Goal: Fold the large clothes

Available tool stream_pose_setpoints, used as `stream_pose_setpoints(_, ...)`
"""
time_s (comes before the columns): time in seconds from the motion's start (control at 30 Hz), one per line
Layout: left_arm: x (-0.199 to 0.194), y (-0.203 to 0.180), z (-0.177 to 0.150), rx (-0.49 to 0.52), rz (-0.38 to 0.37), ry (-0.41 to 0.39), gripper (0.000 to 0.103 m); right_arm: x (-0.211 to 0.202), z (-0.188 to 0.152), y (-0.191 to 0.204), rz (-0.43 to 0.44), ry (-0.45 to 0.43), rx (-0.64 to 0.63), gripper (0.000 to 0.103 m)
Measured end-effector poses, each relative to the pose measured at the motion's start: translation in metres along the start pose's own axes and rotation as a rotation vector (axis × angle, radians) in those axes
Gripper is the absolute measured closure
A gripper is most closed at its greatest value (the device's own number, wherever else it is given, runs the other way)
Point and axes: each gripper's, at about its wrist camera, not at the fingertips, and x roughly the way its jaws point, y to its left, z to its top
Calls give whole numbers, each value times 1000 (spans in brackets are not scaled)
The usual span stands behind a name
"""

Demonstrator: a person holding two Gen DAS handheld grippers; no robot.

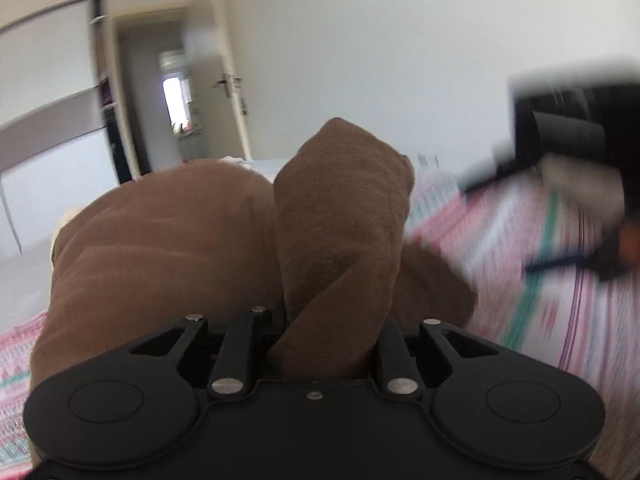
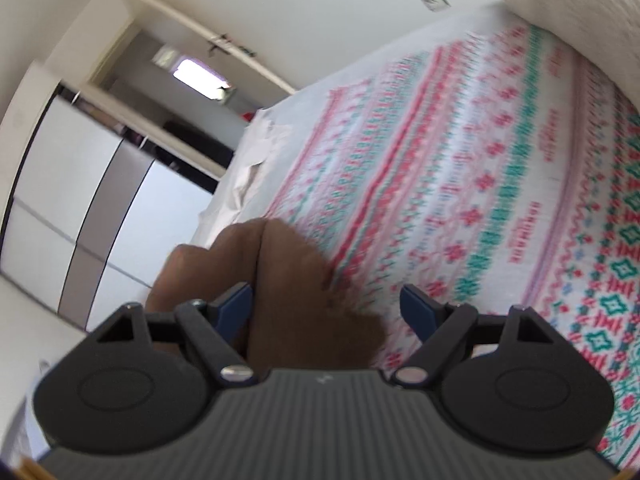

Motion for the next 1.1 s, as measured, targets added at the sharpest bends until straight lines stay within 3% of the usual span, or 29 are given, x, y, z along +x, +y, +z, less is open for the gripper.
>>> stream_pose_setpoints(0.1,-5,-12,1,84,20,3,76,4,3,-7,5,14,39,21)
stream_pose_setpoints(0.17,-13,-5,9,44,-25,-4,53,4,3,-6,20,21,38,21)
stream_pose_setpoints(0.23,-23,3,15,-25,-104,-12,38,3,2,-2,36,22,26,20)
stream_pose_setpoints(0.4,-45,27,28,-277,-236,-16,32,-2,5,9,105,36,12,15)
stream_pose_setpoints(0.47,-57,46,30,-376,-310,-21,16,-6,10,13,129,42,9,15)
stream_pose_setpoints(0.57,-78,70,32,-451,-345,-51,14,-10,23,24,170,32,-1,14)
stream_pose_setpoints(0.67,-91,92,31,-490,-298,-70,13,-4,39,41,249,57,-26,14)
stream_pose_setpoints(0.73,-92,106,23,-498,-225,-70,12,7,49,55,308,93,-46,14)
stream_pose_setpoints(0.87,-83,131,4,-534,-100,-36,13,52,62,83,444,255,-46,17)
stream_pose_setpoints(1.03,-64,155,-17,-591,-14,-21,13,128,66,118,395,424,-130,21)
stream_pose_setpoints(1.1,-52,161,-24,-619,2,0,13,159,58,124,372,512,-145,27)
